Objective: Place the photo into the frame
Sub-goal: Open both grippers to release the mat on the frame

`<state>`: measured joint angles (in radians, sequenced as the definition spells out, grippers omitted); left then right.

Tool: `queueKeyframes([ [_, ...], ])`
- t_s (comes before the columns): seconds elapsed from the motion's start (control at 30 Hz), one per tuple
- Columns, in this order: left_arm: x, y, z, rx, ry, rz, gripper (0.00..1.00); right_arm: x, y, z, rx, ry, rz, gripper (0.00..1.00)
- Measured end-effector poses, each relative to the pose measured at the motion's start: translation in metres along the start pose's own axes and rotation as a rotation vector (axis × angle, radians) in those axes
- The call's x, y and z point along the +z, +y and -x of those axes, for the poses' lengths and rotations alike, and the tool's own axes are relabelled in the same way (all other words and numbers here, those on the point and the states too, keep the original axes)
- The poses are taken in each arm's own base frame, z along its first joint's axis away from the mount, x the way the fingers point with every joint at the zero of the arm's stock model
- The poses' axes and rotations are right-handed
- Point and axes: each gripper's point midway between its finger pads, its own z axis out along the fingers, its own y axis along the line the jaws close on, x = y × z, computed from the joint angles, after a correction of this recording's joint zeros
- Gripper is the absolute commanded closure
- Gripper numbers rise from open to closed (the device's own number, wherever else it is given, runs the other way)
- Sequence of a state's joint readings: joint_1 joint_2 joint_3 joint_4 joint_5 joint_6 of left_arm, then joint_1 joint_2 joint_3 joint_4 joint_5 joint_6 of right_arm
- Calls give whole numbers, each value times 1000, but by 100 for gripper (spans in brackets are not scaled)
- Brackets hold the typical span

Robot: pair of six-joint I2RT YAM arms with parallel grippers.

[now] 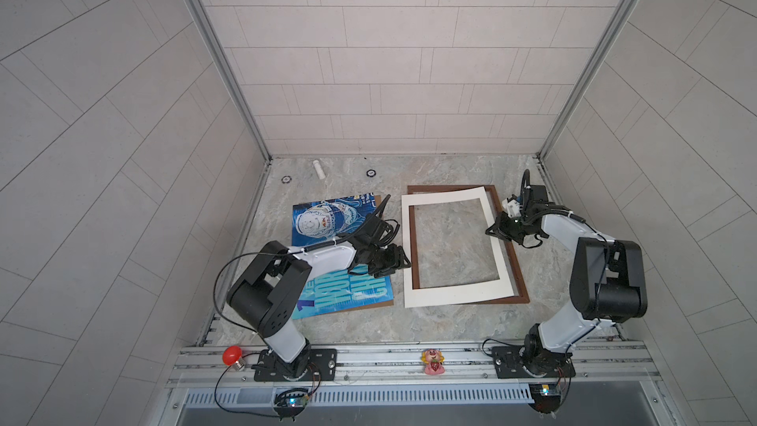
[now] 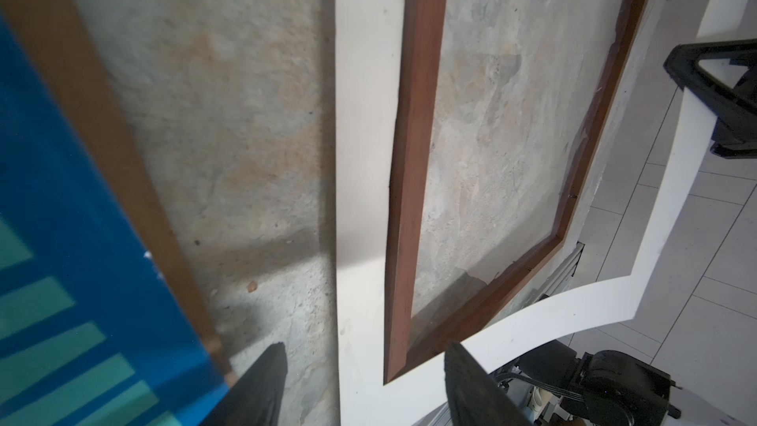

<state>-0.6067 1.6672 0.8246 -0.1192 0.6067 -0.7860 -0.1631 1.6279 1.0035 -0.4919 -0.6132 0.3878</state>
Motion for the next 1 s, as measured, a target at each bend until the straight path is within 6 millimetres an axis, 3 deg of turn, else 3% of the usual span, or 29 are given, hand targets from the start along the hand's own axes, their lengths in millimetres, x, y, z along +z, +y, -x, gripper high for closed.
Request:
queueKeyframes([
  [0.27, 13, -9, 5, 8, 11, -68, 32, 1, -9, 7, -7, -31, -49, 100],
  [0.5, 21, -21, 11, -4, 0, -164, 34, 15, -18, 3, 7, -7, -57, 100],
  [0.6, 22, -22, 11, -20, -12, -198, 42, 20, -20, 1, 15, 2, -55, 100],
  [0.73, 22, -27, 12, -39, -21, -235, 67, 22, -19, 0, 19, 8, -45, 100],
  [0.9, 16, -37, 16, -26, -44, -264, 76, 22, -17, -1, 14, 9, -37, 100],
  [1.0, 9, -45, 19, -20, -63, -284, 82, 23, -16, -2, 14, 12, -36, 81],
])
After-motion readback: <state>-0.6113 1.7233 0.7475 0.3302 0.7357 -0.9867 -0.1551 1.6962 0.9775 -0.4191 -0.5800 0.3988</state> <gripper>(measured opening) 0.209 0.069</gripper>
